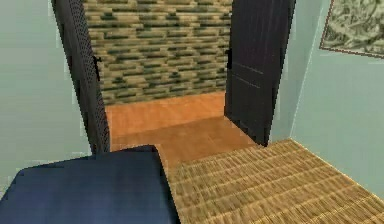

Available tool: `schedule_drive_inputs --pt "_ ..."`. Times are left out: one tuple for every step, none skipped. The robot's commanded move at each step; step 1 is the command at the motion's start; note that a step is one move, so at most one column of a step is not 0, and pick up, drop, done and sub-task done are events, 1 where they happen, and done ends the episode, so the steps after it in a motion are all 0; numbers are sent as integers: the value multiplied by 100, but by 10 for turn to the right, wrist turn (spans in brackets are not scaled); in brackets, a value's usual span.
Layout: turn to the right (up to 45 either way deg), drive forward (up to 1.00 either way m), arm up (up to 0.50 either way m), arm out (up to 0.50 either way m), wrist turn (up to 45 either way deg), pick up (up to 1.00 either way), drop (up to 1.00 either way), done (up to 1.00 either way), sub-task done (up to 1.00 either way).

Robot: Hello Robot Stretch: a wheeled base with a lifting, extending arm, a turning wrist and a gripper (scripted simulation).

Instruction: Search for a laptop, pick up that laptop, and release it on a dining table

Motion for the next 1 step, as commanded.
schedule_drive_inputs --pt "0 100 0 0 0 0 0 0 0"
